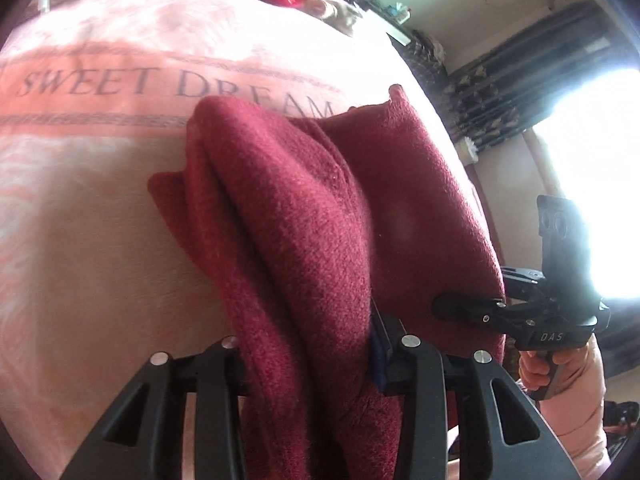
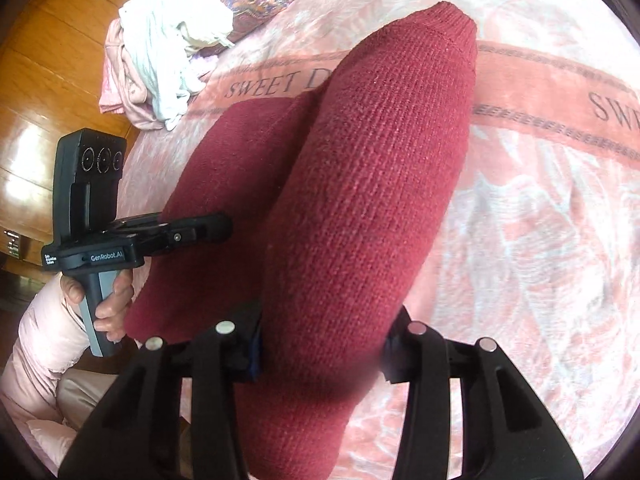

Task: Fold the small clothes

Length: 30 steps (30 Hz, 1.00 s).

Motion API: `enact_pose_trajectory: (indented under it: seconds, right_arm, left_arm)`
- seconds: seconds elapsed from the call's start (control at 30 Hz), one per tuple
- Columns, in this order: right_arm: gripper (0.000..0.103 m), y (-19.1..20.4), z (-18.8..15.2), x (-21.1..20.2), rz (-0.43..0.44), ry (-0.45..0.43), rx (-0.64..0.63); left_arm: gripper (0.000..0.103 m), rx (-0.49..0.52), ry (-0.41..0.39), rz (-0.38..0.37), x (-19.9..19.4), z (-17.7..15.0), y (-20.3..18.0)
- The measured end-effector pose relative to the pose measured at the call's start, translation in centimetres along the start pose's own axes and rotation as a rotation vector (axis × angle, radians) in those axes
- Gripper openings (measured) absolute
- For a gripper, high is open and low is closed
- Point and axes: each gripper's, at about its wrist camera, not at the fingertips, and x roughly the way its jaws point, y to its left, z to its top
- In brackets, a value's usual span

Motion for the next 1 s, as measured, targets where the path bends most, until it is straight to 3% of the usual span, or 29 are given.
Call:
enact_pose_trajectory:
  seconds: [0.13,0.2,0.23,0.27,0.37,0.53,0.67,0.83,1.0]
  right_arm:
    - [0.05,-3.8,-0.7,1.7,-0.004,0.043,0.047]
    - [0.061,-5.1,-1.4,3.1,0.013,0.064,0.065]
    - [0.075,-5.6,-1.7,3.4,0.013,0.072,0.062]
    - [0.081,-5.8,-2.1,3.7,0.002,0.077,0.06]
    - [0.084,-5.5,-3.2,2.7,0.0,0.064,0.038]
    - [0.086,-4.3,-5.8,1.4,-0.06,0.054,-0.004]
    - [0.086,-3.8,-6.9,2.4,-0.112,0.068,-0.001]
    - [0.088,-5.3,-8.0,3.7,-0.145,0.079,0.045]
    - [0.089,-3.0,-8.3,-0.4,-0.227,0.024,0.091]
  left_arm:
    - [0.049,0.051,0.044,0.099,2.7,-0.5,0.1]
    - [0.057,0.041,0.052,0.104,3.2,-1.0,1.2]
    - [0.06,0.025,0.048,0.097,3.0,-1.4,1.8]
    - [0.063,0.023,0.042,0.093,2.8,-1.7,2.1]
    - [0.069,0.056,-0.005,0.151,1.0,-2.8,1.7]
    - [0.068,0.096,-0.049,0.213,-2.2,-5.9,0.4]
    - [0.07,0.143,-0.054,0.316,-2.5,-7.6,0.3]
    - [0.072,0.106,-0.054,0.373,-1.9,-8.0,-0.8]
    - [0.071,0.026,-0.101,0.48,-5.5,-8.4,-3.7]
